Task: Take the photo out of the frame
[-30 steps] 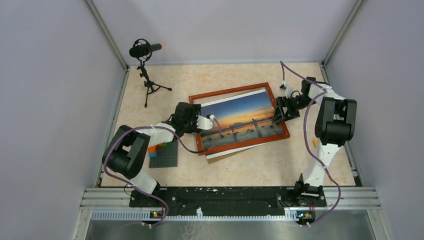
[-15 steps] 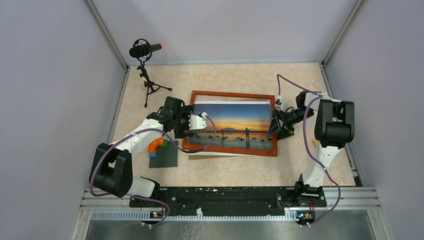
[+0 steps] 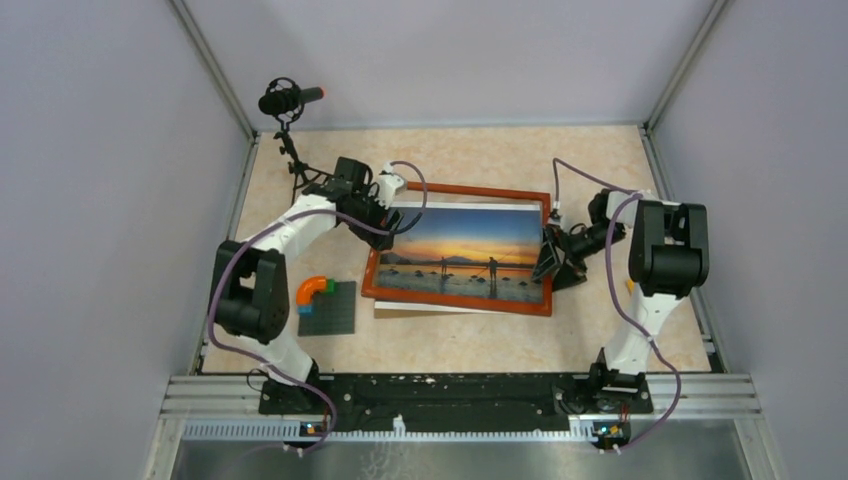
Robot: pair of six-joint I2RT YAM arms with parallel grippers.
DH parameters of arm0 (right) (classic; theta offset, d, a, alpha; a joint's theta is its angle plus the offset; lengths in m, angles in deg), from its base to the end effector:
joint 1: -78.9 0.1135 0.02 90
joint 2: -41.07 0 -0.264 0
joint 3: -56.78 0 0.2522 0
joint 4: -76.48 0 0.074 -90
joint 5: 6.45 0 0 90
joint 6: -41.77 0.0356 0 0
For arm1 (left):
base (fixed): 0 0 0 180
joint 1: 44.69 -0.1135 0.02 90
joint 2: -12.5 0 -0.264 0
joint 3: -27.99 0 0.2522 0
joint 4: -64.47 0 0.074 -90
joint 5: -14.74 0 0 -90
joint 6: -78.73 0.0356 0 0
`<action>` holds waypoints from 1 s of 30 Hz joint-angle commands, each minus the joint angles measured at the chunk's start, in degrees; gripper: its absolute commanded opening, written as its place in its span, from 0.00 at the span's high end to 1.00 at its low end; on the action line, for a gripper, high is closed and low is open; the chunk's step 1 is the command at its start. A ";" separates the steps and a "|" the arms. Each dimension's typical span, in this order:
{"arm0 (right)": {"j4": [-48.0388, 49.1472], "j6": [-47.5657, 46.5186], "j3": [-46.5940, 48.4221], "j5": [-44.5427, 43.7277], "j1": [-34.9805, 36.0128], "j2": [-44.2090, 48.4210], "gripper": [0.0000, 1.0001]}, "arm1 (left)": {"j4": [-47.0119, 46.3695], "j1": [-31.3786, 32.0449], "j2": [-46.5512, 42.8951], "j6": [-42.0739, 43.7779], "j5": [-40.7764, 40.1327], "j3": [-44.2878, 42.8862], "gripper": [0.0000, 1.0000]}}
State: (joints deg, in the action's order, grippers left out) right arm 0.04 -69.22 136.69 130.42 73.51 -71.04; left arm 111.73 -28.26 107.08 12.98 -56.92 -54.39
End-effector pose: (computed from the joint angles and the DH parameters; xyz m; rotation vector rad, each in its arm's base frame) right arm 0.3025 -0.0024 0.1305 0.1793 -2.7498 -1.2630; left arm 0.3252 -0.1076 0.2305 0.9982 2.3673 -0.3656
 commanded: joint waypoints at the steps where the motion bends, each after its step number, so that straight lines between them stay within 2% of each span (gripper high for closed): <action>1: 9.59 -0.79 2.22 -11.87 0.38 0.99 0.12 | -2.10 -0.16 5.14 -15.88 -4.86 -3.72 0.16; 3: 10.20 -0.22 2.77 -12.16 0.38 1.57 0.12 | -3.78 -0.17 6.54 -19.29 -6.20 -4.56 0.15; 7: 11.22 0.78 4.27 -13.03 0.46 1.28 0.14 | -5.92 -0.21 10.18 -23.39 -10.87 -6.06 0.27; 17: 11.48 1.83 7.41 -13.80 1.14 -0.08 0.17 | -5.56 -0.17 12.15 -23.68 -12.70 -6.21 0.52; 25: 11.15 2.14 9.52 -13.91 1.83 -2.03 0.18 | -3.06 -0.17 9.62 -23.15 -12.01 -3.98 0.73; 30: 11.09 2.25 10.00 -13.96 2.12 -2.62 0.18 | -2.42 -0.17 8.81 -23.28 -11.74 -2.94 0.82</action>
State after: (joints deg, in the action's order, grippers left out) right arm 4.74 -65.42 145.54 120.48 74.95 -71.52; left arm 107.34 -28.28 118.91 -10.82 -68.94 -58.50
